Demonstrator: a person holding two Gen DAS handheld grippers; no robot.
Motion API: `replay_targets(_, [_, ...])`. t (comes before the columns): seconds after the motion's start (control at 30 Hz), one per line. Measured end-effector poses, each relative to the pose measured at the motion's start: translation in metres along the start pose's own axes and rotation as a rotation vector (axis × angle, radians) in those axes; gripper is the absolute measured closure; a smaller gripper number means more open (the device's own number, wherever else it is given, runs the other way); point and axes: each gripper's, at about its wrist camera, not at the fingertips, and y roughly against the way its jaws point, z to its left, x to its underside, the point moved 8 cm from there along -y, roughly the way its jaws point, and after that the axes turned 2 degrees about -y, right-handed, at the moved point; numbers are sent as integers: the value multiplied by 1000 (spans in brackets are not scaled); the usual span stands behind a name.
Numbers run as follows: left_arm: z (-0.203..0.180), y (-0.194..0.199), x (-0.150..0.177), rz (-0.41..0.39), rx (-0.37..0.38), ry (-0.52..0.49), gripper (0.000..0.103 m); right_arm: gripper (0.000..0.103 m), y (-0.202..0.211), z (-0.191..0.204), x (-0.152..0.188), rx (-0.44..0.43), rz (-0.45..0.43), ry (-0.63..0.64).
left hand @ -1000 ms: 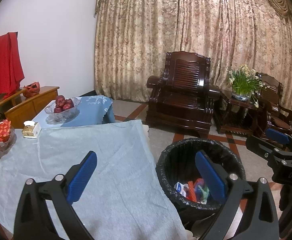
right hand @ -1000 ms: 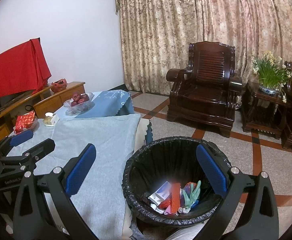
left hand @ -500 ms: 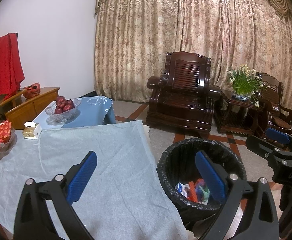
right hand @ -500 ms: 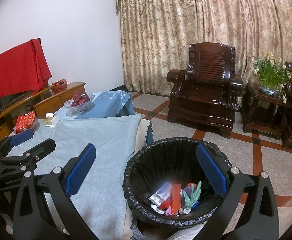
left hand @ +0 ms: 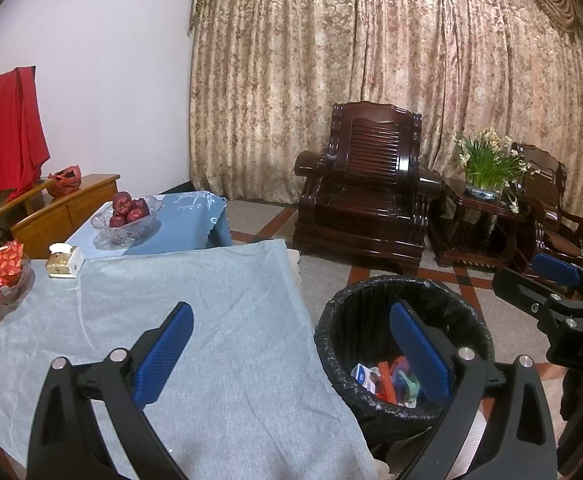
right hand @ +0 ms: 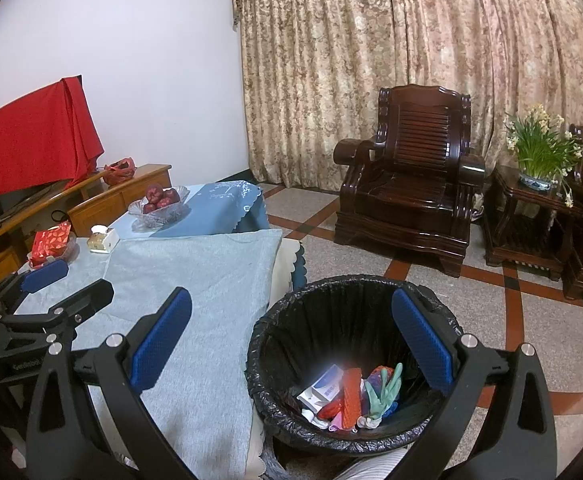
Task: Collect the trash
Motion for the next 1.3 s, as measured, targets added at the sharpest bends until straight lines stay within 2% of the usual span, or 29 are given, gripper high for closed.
replay_targets(1.3, [0, 0, -1, 2, 0, -3, 6, 6, -1, 3, -1, 3, 0, 1])
